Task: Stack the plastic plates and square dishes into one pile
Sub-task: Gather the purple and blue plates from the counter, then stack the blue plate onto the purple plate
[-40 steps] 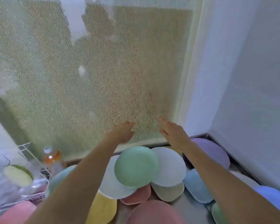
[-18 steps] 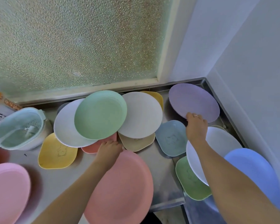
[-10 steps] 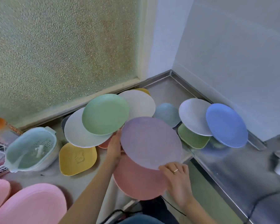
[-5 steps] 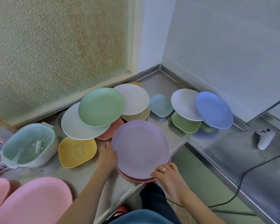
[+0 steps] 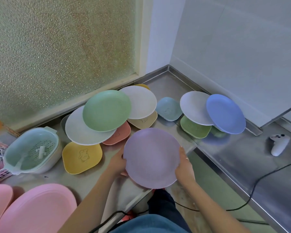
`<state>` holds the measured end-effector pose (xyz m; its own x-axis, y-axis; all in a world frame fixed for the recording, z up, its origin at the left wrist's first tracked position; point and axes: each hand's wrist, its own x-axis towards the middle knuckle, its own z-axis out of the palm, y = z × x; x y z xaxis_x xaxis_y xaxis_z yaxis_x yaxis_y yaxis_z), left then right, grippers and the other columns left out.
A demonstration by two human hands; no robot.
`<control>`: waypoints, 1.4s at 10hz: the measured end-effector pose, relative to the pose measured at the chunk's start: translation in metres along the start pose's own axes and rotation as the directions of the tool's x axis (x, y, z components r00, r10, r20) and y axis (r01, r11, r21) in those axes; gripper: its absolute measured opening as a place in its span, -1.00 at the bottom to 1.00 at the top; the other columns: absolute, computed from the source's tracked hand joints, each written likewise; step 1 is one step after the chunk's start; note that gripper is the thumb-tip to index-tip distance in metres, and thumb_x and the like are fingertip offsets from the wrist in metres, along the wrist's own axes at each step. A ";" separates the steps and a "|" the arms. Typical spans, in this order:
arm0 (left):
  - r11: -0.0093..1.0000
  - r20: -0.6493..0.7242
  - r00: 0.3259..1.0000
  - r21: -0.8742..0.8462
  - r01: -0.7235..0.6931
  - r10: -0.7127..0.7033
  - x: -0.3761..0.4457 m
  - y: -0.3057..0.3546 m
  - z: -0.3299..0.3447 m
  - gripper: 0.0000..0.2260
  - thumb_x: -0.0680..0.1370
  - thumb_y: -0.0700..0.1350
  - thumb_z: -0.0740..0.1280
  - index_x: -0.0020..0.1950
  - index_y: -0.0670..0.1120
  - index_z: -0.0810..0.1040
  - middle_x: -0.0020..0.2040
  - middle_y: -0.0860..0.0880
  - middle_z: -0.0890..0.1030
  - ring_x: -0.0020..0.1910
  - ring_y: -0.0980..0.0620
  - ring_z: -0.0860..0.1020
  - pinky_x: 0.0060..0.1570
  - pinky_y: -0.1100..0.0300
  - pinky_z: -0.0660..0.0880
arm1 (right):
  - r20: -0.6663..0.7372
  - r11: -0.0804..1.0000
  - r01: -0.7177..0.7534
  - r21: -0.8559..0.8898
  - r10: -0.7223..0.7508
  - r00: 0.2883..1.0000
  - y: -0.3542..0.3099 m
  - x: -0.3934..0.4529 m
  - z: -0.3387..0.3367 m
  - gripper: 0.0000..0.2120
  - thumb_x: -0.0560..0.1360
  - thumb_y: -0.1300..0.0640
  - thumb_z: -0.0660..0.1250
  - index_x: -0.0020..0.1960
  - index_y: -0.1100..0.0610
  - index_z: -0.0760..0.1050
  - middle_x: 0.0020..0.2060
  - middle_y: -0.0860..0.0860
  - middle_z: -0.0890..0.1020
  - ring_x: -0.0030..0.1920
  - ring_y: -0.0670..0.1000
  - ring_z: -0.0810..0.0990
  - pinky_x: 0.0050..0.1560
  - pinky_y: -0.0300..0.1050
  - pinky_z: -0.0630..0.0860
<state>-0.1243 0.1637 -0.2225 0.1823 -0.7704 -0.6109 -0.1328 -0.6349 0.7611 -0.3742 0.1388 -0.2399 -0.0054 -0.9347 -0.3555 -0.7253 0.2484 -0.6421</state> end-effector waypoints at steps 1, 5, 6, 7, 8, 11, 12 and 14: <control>1.000 0.084 0.996 -0.017 -0.002 0.003 -0.001 0.012 0.010 -0.46 0.36 -0.20 0.23 0.33 0.11 0.41 0.07 -0.06 0.59 -0.25 -0.22 0.62 -0.23 -0.13 0.64 | -0.024 0.999 -0.040 0.000 0.040 0.999 0.009 0.008 -0.013 -0.28 0.49 0.45 0.11 0.55 0.06 -0.02 0.46 0.16 0.26 0.41 0.20 0.32 0.35 0.03 0.33; 0.997 0.121 0.989 0.000 -0.080 0.080 0.026 0.036 0.049 -0.54 0.51 -0.25 0.17 0.30 0.19 0.41 0.11 -0.04 0.56 0.02 -0.23 0.60 -0.12 -0.19 0.62 | -0.023 0.990 0.038 -0.137 -0.042 0.999 0.042 0.039 -0.046 -0.32 0.49 0.51 0.08 0.54 0.21 -0.03 0.55 0.11 0.03 0.53 0.10 0.03 0.48 -0.07 0.05; 0.978 -0.038 0.986 0.138 -0.158 0.165 0.033 0.040 0.057 -0.68 0.47 -0.24 0.22 0.10 0.14 0.51 0.01 -0.04 0.61 -0.05 -0.19 0.60 -0.03 -0.12 0.59 | -0.041 0.984 0.059 -0.167 -0.067 0.997 0.046 0.039 -0.047 -0.37 0.53 0.44 0.08 0.54 0.19 0.00 0.55 0.07 0.04 0.53 0.05 0.04 0.49 -0.11 0.04; 0.898 -0.298 0.903 0.404 -0.174 0.309 0.042 0.046 0.067 -0.76 0.49 -0.25 0.19 0.12 -0.13 0.50 0.06 -0.12 0.57 0.06 -0.19 0.53 -0.04 0.06 0.44 | -0.188 0.977 0.084 -0.196 -0.122 0.975 0.047 0.039 -0.051 -0.47 0.52 0.34 0.10 0.48 0.17 0.21 0.46 0.07 0.32 0.45 0.08 0.28 0.44 0.00 0.21; 0.791 -0.210 0.871 0.549 -0.271 0.444 0.052 0.060 0.080 -0.74 0.50 -0.27 0.17 0.15 -0.15 0.49 0.11 -0.13 0.56 0.09 -0.16 0.51 -0.01 0.04 0.45 | -0.366 0.993 -0.031 -0.117 -0.014 0.931 0.043 0.054 -0.073 -0.52 0.52 0.28 0.13 0.43 0.09 0.25 0.38 0.04 0.42 0.18 0.16 0.49 0.24 0.06 0.31; 0.591 0.175 0.874 0.675 -0.442 0.453 0.096 0.115 0.143 -0.72 0.55 -0.23 0.15 0.26 -0.14 0.41 0.15 -0.13 0.54 0.10 -0.11 0.52 0.10 0.01 0.47 | -0.403 0.899 -0.198 -0.390 0.027 0.915 0.055 0.127 -0.140 -0.49 0.61 0.12 0.13 0.53 0.02 0.09 0.52 -0.09 0.17 0.53 -0.06 0.03 0.47 0.08 -0.04; 0.590 0.217 0.867 0.657 -0.469 0.448 0.105 0.130 0.160 -0.74 0.55 -0.23 0.16 0.24 -0.15 0.42 0.13 -0.13 0.54 0.08 -0.13 0.51 0.08 0.00 0.46 | -0.377 0.885 -0.176 -0.430 0.001 0.926 0.062 0.145 -0.149 -0.56 0.61 0.18 0.11 0.46 -0.05 0.23 0.45 -0.12 0.34 0.52 -0.06 0.08 0.48 0.08 -0.06; 0.608 0.273 0.862 0.619 -0.498 0.428 0.121 0.149 0.189 -0.78 0.56 -0.22 0.17 0.20 -0.14 0.43 0.07 -0.11 0.54 -0.01 -0.08 0.51 0.01 0.06 0.45 | -0.380 0.910 -0.061 -0.410 -0.110 0.918 0.070 0.156 -0.153 -0.57 0.53 0.35 0.19 0.30 -0.03 0.47 0.17 -0.02 0.60 0.26 0.13 0.50 0.32 0.05 0.35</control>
<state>-0.3061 -0.0349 -0.2238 -0.1652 -0.9513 -0.2602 -0.7741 -0.0384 0.6319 -0.5316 -0.0285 -0.2363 -0.1868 -0.9824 0.0026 -0.9420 0.1783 -0.2842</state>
